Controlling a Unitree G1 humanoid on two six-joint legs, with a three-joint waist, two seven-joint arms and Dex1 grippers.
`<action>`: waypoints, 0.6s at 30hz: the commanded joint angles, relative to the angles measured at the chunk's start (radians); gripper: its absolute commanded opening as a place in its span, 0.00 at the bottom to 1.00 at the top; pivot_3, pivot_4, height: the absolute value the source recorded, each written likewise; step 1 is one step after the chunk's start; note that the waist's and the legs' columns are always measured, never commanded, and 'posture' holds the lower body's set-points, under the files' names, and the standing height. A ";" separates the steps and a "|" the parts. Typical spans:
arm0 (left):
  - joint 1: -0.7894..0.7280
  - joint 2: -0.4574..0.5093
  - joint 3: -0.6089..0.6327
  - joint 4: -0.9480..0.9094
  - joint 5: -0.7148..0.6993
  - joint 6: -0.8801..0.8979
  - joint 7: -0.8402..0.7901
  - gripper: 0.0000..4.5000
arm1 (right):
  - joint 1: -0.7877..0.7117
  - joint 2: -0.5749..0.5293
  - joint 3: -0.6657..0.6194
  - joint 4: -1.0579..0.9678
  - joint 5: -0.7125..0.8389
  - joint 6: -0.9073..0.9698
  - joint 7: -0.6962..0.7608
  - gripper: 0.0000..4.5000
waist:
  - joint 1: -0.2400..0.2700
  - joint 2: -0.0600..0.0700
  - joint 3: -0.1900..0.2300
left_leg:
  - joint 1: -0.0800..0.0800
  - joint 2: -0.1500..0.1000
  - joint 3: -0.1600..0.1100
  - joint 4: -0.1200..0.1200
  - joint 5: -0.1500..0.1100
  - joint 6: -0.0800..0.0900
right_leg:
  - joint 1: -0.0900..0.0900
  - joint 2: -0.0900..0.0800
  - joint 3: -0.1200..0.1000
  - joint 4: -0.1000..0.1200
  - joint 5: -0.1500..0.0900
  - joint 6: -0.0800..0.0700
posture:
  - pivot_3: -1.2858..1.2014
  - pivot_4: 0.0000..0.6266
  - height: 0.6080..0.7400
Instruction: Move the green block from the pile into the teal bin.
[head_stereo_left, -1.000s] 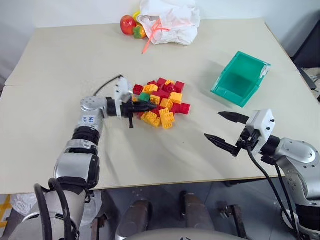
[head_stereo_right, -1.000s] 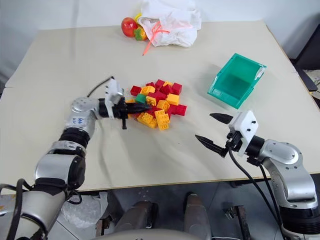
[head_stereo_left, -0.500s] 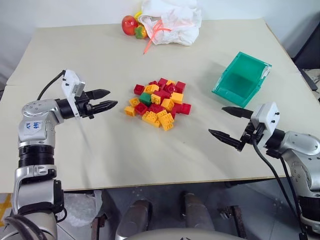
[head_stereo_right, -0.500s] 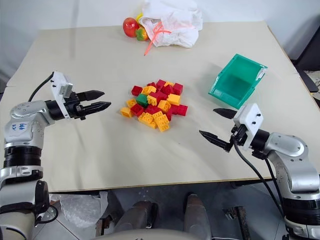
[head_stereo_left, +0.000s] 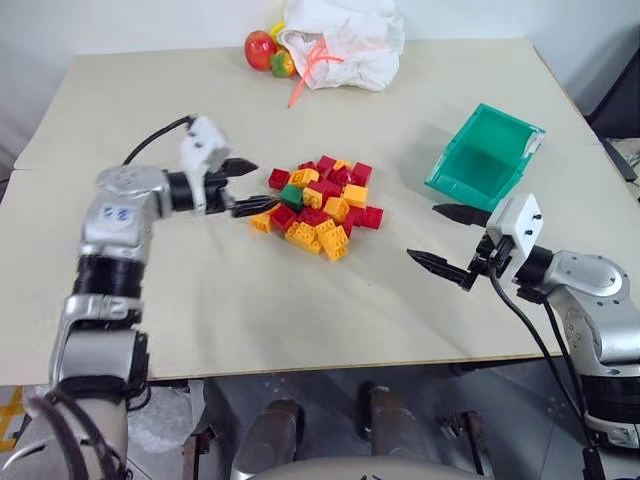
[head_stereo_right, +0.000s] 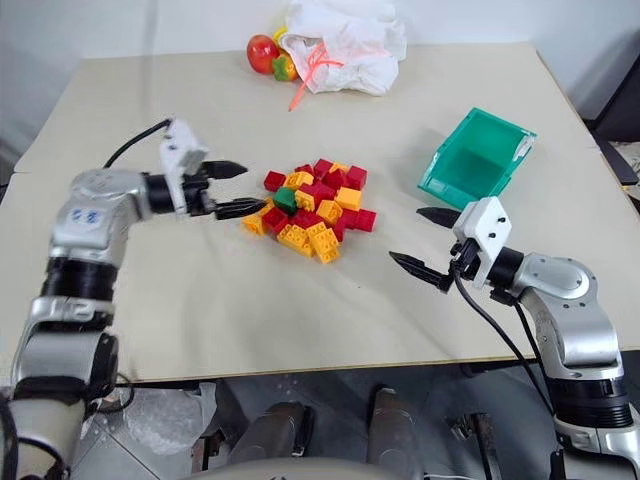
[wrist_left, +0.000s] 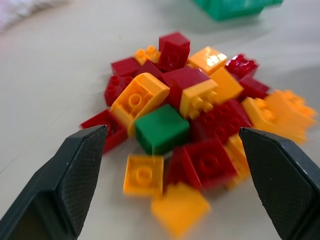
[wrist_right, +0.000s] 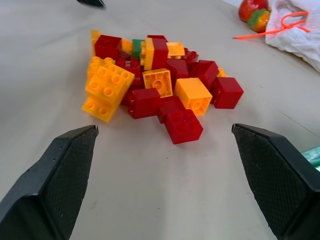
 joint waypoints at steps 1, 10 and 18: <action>-0.129 -0.041 -0.077 0.169 0.092 0.015 0.034 1.00 | 0.037 0.013 -0.029 -0.052 0.002 -0.024 -0.034 1.00 | -0.001 0.000 0.000 | 0.000 0.000 0.000 0.000 0.000 0.000 | 0.000 0.001 0.000 0.000 0.000 0.000 | 0.52 0.24 1.00; -0.339 -0.166 -0.235 0.559 0.283 -0.038 0.058 1.00 | 0.168 0.040 -0.062 -0.170 0.007 -0.013 -0.122 1.00 | -0.002 0.000 0.000 | 0.000 -0.004 0.003 0.000 0.000 0.001 | -0.001 0.001 0.003 0.001 0.001 0.001 | 0.52 0.24 1.00; -0.370 -0.182 -0.254 0.662 0.355 -0.051 0.114 0.80 | 0.213 0.046 -0.071 -0.220 0.009 -0.005 -0.165 1.00 | -0.004 0.000 0.000 | 0.003 -0.006 0.006 0.000 0.001 0.002 | 0.000 0.000 0.007 0.002 0.002 0.003 | 0.52 0.24 1.00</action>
